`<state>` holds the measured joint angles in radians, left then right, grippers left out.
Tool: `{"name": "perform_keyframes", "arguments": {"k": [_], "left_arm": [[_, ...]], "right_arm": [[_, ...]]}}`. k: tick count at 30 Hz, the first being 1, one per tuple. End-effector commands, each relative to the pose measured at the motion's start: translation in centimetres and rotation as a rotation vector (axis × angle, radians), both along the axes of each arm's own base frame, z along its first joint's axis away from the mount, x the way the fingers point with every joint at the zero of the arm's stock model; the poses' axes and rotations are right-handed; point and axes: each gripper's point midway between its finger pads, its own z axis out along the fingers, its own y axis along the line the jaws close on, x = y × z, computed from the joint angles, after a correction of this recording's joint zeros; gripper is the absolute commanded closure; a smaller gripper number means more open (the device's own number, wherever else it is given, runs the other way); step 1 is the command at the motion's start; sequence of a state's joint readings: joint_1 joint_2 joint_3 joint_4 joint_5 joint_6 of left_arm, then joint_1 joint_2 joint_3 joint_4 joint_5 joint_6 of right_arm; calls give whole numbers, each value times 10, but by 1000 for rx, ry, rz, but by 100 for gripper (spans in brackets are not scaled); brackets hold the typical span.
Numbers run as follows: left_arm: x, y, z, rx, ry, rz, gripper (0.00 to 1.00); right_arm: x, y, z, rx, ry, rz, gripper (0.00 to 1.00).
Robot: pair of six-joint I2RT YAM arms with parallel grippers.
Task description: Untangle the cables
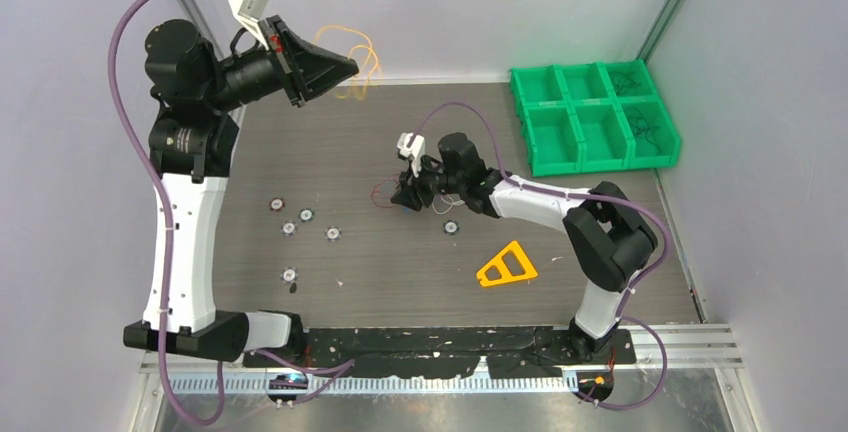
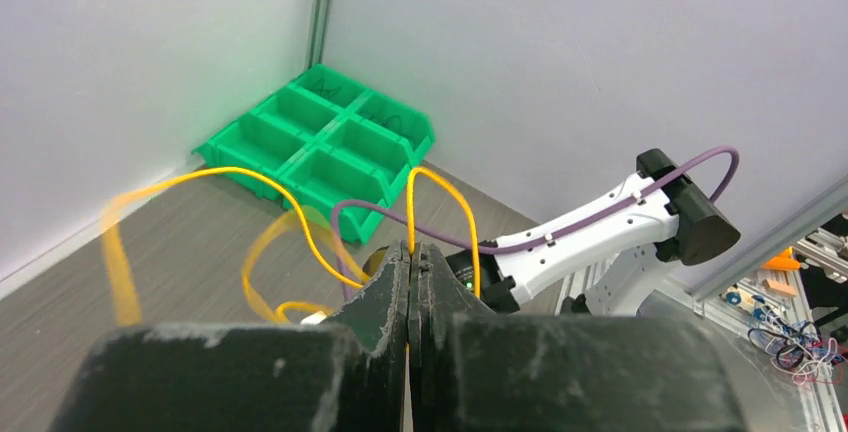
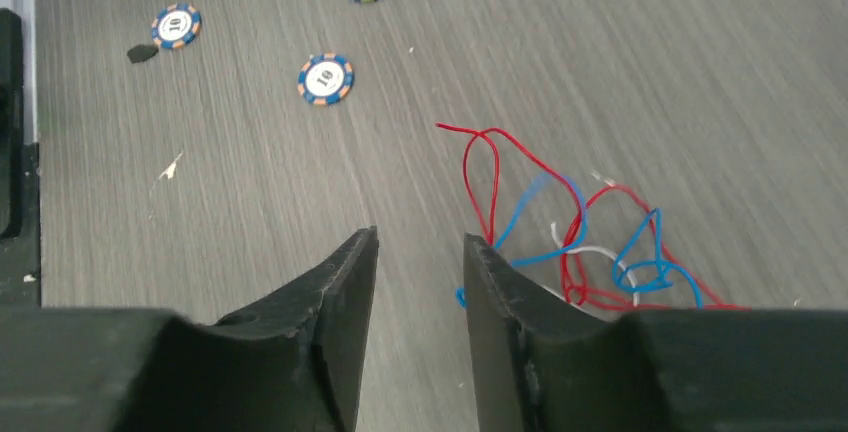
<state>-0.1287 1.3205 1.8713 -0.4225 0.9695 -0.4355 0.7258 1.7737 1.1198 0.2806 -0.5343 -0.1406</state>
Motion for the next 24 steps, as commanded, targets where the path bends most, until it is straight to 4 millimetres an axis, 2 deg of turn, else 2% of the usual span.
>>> {"name": "perform_keyframes", "arguments": {"k": [1, 3, 4, 7, 9, 10, 11, 12, 17, 18, 19, 20, 21, 24], "left_arm": [[-4, 1, 9, -13, -31, 1, 100], [1, 1, 1, -10, -13, 4, 100], [3, 1, -3, -9, -7, 3, 100], [9, 1, -16, -3, 22, 7, 100], [12, -1, -26, 2, 47, -6, 100], [12, -3, -32, 6, 63, -20, 100], [12, -5, -38, 9, 79, -35, 100], [12, -7, -43, 12, 94, -49, 100], [4, -21, -65, 31, 135, -127, 100], [2, -24, -66, 33, 139, -144, 100], [-1, -27, -67, 34, 142, -161, 100], [-3, -30, -69, 36, 145, -173, 100], [-5, -34, -70, 38, 148, -188, 100], [-12, -41, -72, 43, 155, -232, 100]], "right_arm": [[-9, -16, 59, 35, -115, 29, 40], [-14, -28, 90, 40, -138, 32, 24], [-15, -30, 109, 55, -164, 37, 20], [-32, -54, 160, 70, -186, 30, 7], [-44, -65, 196, 101, -225, 30, 0], [-53, -70, 220, 128, -253, 38, 2], [-57, -72, 230, 143, -265, 41, 4], [-63, -74, 250, 173, -287, 41, 4], [-54, -74, 294, 215, -340, 2, 4], [-48, -70, 290, 201, -333, 2, 4], [-46, -69, 299, 212, -348, 1, 4], [-41, -64, 296, 210, -341, 3, 2], [-41, -62, 304, 224, -348, 13, 1], [-37, -49, 304, 227, -341, 45, 8]]}}
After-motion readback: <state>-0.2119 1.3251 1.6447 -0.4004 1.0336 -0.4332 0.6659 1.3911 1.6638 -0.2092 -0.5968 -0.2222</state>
